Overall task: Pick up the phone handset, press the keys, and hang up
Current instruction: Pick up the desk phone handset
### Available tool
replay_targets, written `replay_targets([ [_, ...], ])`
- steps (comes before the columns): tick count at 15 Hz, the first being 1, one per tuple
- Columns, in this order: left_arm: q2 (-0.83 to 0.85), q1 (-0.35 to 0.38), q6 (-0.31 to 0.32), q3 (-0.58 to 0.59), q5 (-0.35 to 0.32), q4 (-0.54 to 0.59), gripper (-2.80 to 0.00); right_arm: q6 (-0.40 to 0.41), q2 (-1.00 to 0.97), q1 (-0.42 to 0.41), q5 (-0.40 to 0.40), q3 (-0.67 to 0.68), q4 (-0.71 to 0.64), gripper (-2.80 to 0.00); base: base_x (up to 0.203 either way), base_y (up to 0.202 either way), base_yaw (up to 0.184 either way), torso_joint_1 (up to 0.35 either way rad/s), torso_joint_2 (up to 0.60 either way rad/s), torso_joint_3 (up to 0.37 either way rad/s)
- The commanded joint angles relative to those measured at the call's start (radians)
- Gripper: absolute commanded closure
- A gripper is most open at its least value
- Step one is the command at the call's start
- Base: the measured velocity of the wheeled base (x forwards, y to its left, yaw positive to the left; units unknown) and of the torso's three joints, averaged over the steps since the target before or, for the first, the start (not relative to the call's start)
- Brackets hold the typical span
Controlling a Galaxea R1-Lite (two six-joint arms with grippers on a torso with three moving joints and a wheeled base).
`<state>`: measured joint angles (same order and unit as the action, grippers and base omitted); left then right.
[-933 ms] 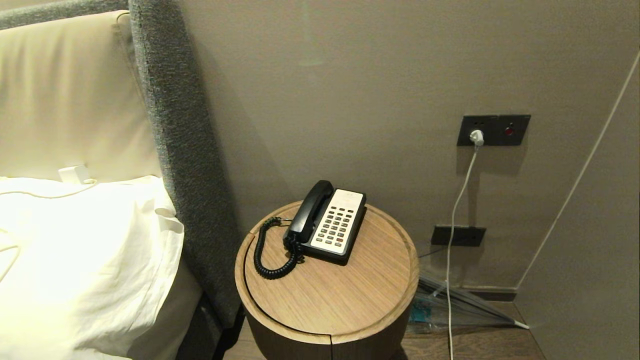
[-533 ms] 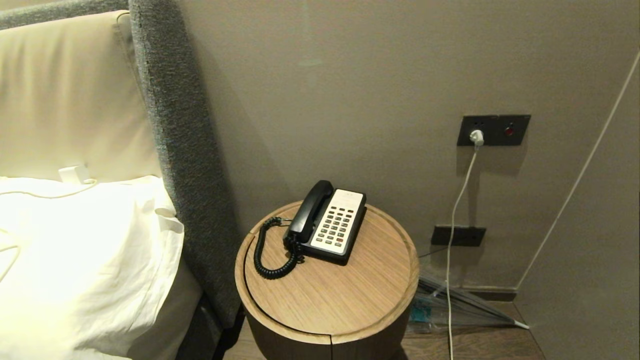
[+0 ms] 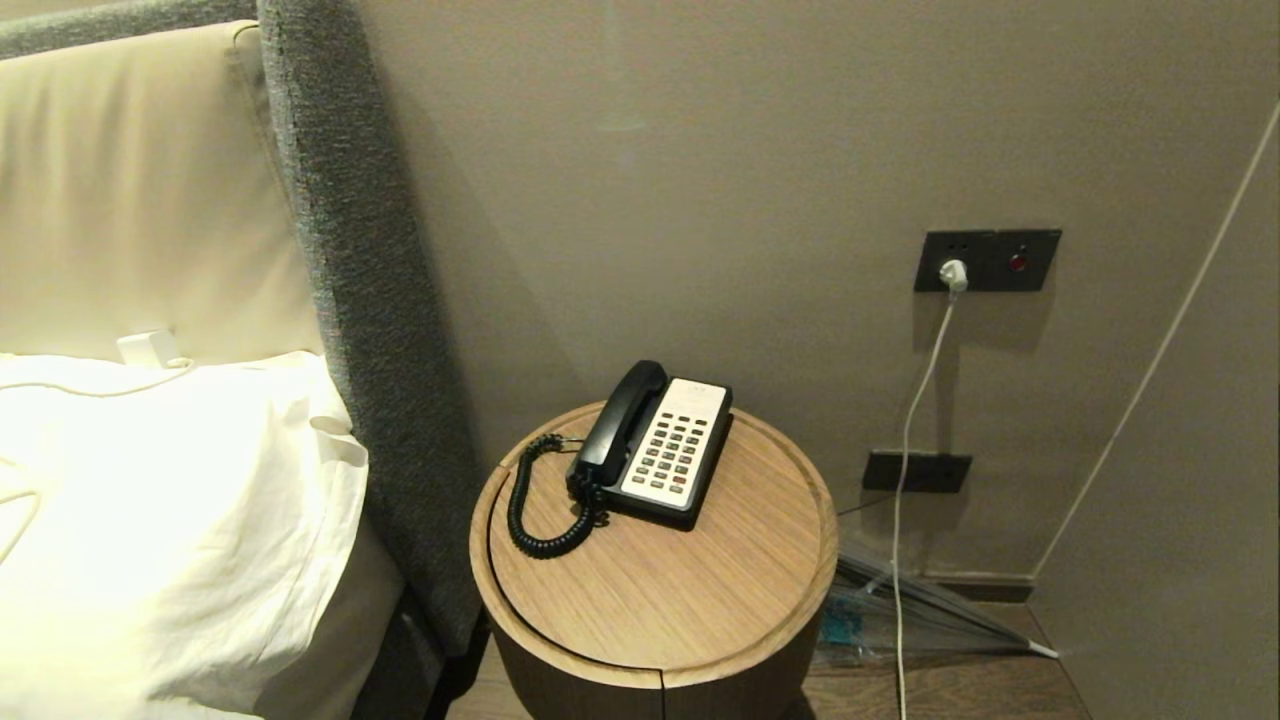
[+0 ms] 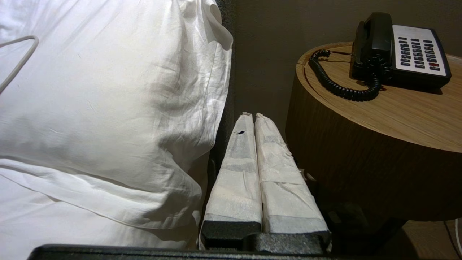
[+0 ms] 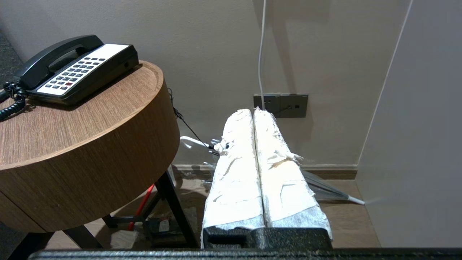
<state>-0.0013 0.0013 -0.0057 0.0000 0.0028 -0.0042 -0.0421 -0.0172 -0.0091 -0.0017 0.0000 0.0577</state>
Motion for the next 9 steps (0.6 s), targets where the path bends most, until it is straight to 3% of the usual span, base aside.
replay_targets([
  [1,0.001,0.0,0.0,0.003,0.0,0.0,0.0,0.0,0.0,0.0,0.0,0.021,0.001,0.0,0.0,0.0,0.0,0.0,0.0,0.0],
  [9,0.001,0.0,0.003,0.002,0.0,0.0,0.0,0.0,0.0,0.0,0.0,0.021,0.001,0.0,0.0,0.0,0.0,0.0,0.0,0.0],
])
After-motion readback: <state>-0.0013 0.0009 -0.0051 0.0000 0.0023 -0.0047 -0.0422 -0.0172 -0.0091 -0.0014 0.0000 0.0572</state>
